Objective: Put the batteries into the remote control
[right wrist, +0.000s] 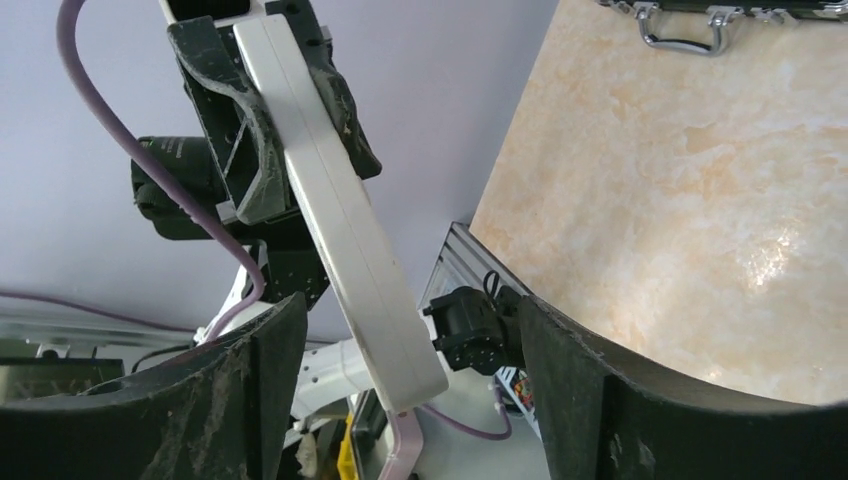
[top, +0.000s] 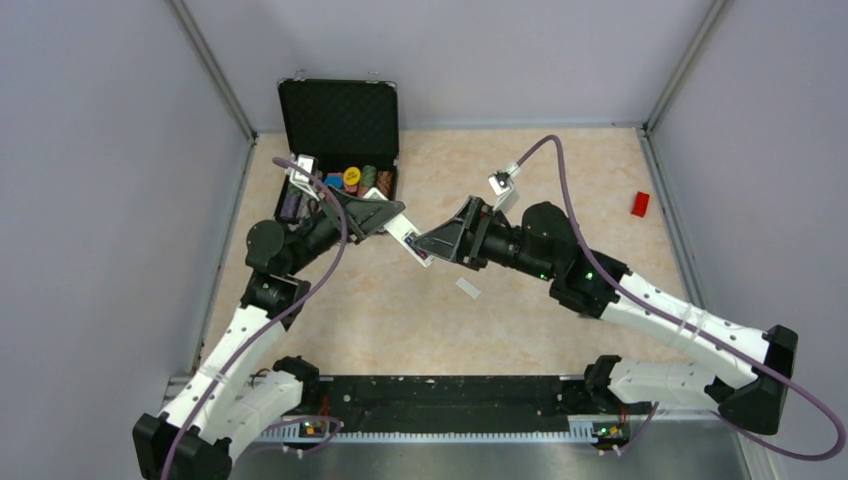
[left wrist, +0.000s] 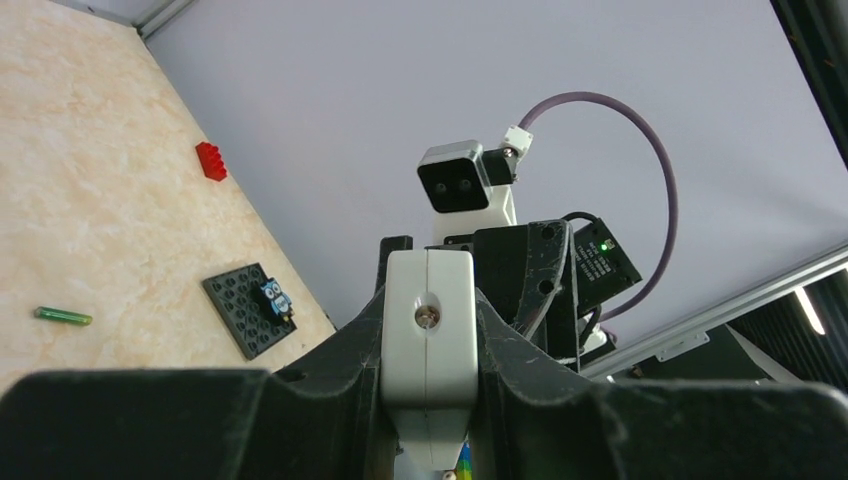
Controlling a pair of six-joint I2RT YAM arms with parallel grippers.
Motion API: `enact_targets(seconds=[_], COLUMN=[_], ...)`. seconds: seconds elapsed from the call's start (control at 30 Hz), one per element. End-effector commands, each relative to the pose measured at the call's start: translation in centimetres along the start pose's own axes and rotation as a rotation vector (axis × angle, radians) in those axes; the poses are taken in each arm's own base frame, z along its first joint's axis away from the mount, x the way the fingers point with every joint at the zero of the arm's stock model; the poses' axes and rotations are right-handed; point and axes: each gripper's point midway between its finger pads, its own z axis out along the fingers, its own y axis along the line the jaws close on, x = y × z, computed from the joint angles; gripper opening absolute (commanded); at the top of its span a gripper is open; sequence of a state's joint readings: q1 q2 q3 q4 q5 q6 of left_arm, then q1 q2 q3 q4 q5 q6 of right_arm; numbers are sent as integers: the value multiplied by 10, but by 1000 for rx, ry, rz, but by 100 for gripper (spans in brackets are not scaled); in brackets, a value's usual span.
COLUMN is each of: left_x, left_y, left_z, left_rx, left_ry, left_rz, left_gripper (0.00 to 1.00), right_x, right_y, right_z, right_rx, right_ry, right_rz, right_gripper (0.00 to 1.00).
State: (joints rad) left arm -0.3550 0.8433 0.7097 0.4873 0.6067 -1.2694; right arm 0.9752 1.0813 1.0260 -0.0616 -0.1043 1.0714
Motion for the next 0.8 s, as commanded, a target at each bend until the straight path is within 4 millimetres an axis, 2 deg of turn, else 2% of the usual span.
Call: enact_targets(seconds=[0.0, 0.07, 0.17, 0.33, 0.4, 0.47, 0.57, 0.67, 0.77], left_x=[-4, -1, 3, 15, 21, 26, 31, 30, 32], left_y=[-2, 12, 35, 74, 87, 99, 112, 119, 127], left_z=[-4, -7, -15, -35, -41, -46, -50, -49, -48], left_rx=[-8, -70, -179, -324, -355, -388, -424, -456, -500], left_ry=[-33, -22, -16, -4, 6, 12, 17, 21, 46], left_rz=[102, 114, 139, 176, 182, 172, 151, 142, 105], left_gripper=[0, 0, 0, 0, 0, 0, 0, 0, 0], right_x=[-21, -24, -25, -30, -32, -35, -50, -62, -62], right_y=[12, 6, -26, -122, -159, -192, -238, -274, -304], right_z=[-23, -32, -51, -87, -93, -92, -87, -76, -59], right_rx=[-17, 22, 163, 568, 692, 779, 895, 969, 998], right_ry=[-81, -93, -103, -89, -33, 46, 139, 230, 356], right_rz=[-8, -10, -18, -112, -176, -229, -325, -416, -479], right_gripper=[78, 79, 78, 73, 72, 71, 69, 67, 65])
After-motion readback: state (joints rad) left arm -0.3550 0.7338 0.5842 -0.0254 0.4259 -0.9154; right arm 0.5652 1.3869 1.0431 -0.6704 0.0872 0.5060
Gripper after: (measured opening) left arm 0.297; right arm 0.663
